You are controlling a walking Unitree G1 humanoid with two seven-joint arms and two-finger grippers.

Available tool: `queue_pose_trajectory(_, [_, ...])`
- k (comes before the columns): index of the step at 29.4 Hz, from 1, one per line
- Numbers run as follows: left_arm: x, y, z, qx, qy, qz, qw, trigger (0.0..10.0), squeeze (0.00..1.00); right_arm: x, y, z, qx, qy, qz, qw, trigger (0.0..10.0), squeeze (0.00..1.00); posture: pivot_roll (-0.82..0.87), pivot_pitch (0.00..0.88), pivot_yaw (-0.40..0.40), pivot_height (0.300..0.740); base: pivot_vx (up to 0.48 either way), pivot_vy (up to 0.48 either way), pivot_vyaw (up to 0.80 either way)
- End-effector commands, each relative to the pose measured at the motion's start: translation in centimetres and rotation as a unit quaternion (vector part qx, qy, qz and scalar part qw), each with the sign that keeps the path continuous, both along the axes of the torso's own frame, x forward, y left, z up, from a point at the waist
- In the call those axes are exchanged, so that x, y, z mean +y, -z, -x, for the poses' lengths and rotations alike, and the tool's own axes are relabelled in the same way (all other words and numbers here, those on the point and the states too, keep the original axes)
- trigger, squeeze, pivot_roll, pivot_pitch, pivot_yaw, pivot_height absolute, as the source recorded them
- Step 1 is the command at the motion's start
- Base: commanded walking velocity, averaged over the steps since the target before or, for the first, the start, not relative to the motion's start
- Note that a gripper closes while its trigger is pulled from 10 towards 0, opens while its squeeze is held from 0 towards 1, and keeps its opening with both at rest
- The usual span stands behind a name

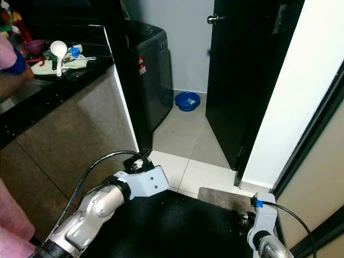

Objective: Kitchen organization

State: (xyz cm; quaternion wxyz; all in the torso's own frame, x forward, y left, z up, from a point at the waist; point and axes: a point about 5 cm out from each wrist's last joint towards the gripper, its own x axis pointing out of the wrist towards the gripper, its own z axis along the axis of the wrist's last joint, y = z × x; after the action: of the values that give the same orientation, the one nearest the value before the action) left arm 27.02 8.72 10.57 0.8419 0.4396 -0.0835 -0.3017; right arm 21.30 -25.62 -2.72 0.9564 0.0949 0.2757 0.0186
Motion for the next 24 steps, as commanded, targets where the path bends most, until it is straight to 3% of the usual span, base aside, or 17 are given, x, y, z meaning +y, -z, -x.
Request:
queue_pose_trajectory(1, [0.6,0.65,0.11,0.006,-0.005,-0.012,1.0,10.0,0.0,0.46,0.4,0.23,0.006,-0.005,-0.004,1.0,10.0,0.0,-0.03,0.0,0.013,0.74,0.0,0.0,0.0])
queue_pose_trajectory(24, [0.72,0.65,0.6,0.004,-0.004,-0.011,1.0,10.0,0.0,0.56,0.64,0.7,0.007,-0.005,-0.007,1.0,10.0,0.0,-0.01,0.0,0.017,0.74,0.0,0.0,0.0])
